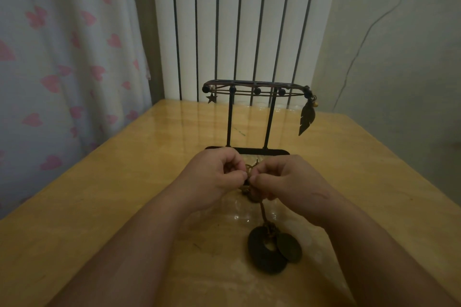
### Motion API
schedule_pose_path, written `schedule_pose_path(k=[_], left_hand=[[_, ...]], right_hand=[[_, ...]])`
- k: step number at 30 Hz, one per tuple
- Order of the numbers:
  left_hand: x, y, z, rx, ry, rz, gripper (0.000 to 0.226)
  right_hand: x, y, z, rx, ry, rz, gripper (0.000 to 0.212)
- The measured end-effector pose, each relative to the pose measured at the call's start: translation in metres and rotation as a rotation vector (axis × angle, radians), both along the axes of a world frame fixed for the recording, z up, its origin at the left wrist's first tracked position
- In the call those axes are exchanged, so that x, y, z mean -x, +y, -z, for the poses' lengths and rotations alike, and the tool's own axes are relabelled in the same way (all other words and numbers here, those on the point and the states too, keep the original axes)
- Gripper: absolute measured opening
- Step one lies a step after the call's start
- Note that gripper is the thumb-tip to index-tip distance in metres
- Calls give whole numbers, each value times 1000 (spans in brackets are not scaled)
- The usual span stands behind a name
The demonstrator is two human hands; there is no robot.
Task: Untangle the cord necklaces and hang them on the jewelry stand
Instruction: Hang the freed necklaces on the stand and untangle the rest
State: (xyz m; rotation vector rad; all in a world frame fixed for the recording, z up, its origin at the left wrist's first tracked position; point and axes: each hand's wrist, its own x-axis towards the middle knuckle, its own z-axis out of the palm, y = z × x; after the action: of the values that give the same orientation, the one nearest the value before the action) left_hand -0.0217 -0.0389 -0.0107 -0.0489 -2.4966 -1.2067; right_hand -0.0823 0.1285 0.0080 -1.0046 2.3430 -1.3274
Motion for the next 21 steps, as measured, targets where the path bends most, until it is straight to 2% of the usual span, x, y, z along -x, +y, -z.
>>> schedule_pose_path(k=[16,21], left_hand=[[-1,2,1,11,-15,2,24],[0,0,4,-8,-53,33,23]], right_hand=[[1,0,3,-19,73,-11,13],[3,1,3,1,76,7,3]])
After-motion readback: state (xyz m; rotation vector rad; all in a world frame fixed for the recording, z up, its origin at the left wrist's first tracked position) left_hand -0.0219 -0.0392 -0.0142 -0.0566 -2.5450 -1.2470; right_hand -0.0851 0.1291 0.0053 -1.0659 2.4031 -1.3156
